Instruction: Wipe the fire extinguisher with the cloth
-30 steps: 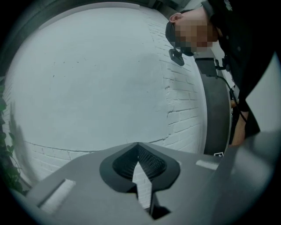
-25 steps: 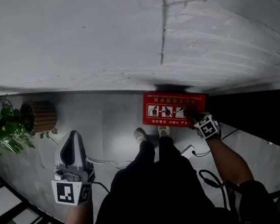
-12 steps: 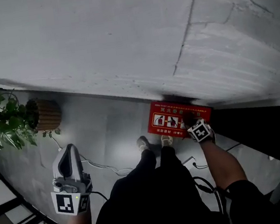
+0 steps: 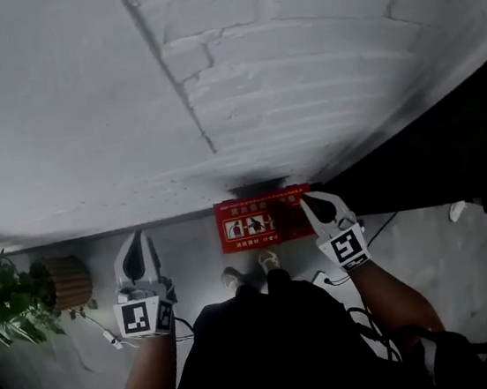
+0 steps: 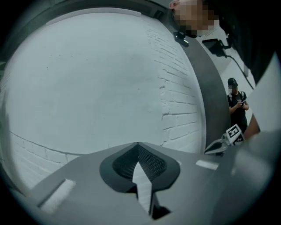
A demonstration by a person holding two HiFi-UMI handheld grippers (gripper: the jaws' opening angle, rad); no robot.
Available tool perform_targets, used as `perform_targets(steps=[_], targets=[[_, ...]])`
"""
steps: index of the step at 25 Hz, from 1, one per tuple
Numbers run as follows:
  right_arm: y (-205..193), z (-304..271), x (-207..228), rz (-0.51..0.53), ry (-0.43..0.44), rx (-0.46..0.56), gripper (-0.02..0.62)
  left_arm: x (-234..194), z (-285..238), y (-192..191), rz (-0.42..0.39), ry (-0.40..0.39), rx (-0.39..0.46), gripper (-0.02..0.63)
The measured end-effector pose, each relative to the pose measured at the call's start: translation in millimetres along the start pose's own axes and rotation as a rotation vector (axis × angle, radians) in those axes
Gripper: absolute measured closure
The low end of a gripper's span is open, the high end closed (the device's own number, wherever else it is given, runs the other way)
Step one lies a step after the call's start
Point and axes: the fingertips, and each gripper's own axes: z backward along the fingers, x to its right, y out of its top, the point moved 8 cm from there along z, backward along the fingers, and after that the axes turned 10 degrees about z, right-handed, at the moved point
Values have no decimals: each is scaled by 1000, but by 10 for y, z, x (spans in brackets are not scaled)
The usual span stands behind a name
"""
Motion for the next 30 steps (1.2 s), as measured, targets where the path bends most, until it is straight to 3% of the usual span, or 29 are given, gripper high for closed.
perform_targets(steps=[3, 7, 11, 16, 24, 30], targets=[[212, 286, 91, -51, -77, 43, 594, -43, -343, 13, -40, -61, 45, 606], [-134, 359, 140, -288, -220, -11, 595, 48, -550, -258, -139, -151, -10, 606], [-378, 332, 67, -435, -307, -74, 595, -9, -629, -488, -126, -173, -65, 606], [-416, 370, 8, -439, -324, -111, 595, -97, -590, -443, -164, -216, -62, 606], [-367, 370, -15, -449, -321, -116, 595, -271, -395, -281, -150, -200, -55, 606], [-304, 399, 60, -435, -317, -112, 595, -363, -260, -380, -174, -189, -69, 606]])
